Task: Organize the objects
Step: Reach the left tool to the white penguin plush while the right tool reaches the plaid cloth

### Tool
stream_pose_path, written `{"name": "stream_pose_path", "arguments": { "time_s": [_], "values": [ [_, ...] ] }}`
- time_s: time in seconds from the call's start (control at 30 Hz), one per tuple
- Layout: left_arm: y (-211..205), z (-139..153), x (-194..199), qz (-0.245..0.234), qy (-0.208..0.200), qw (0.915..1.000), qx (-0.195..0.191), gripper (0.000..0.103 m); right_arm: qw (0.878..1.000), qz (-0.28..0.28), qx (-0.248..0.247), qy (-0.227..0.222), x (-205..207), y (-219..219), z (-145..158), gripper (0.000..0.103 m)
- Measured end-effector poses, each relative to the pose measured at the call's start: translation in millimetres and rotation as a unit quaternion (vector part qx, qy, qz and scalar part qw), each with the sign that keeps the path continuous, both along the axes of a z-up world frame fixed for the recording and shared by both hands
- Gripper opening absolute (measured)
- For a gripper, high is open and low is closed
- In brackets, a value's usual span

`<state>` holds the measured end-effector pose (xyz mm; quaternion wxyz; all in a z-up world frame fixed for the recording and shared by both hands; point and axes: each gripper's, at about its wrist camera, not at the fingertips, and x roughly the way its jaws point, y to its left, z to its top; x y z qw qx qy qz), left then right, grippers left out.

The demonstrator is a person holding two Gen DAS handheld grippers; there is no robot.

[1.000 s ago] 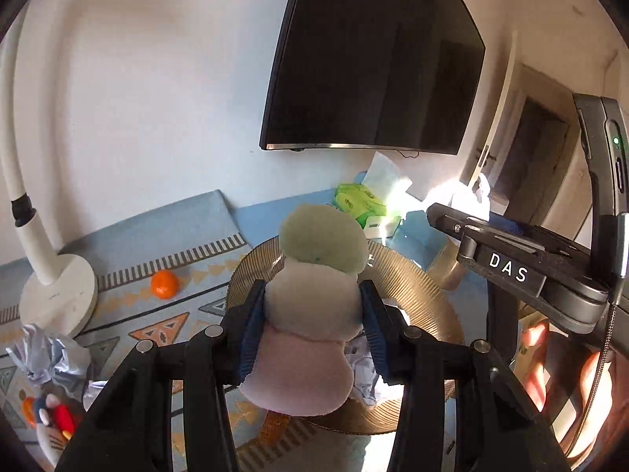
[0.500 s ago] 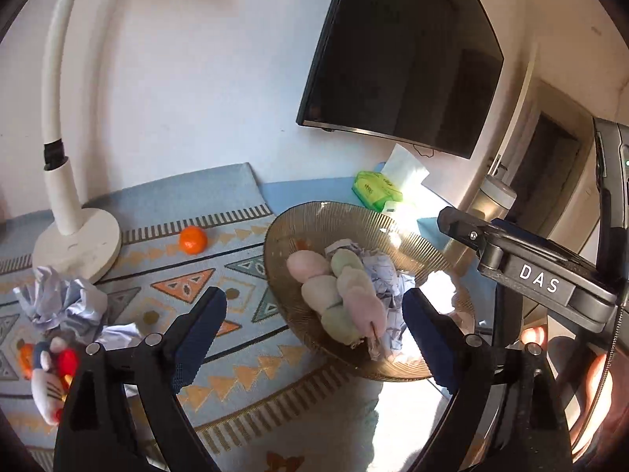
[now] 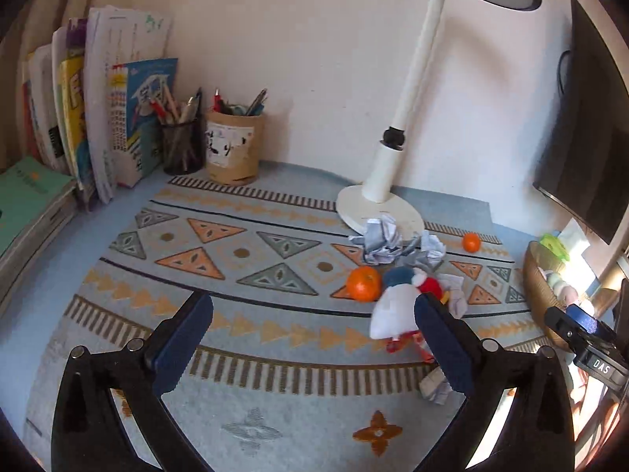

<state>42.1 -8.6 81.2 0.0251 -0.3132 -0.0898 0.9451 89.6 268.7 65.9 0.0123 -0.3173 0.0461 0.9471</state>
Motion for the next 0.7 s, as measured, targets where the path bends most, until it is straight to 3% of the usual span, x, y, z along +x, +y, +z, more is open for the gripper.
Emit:
{"name": "stream_pose_path", "arguments": {
  "time_s": [0.13,0.2,0.3,0.7],
  "values": [
    [-27,-22,-6,0.043,-0.010,0.9988,-0.021,0.102,1.000,0.005,0.003,-0.011,-7,-3,-19,0.098],
    [-31,-34,-8,0.048,-0.017,0.9986,-0.017,0.102,0.999,0.000,-0.018,-0.028,-13,1,-34,0.098],
    [-32,-54,-20,0.052,-0.067,0.9964,-0.008,0.102,0.998,-0.017,-0.023,-0.052,-21,6,-40,0.098],
    [-22,-55,-18,0.037,-0.060,0.9970,-0.032,0.102,0.998,-0.013,-0.019,-0.063,-23,7,-42,0.098]
  ]
}}
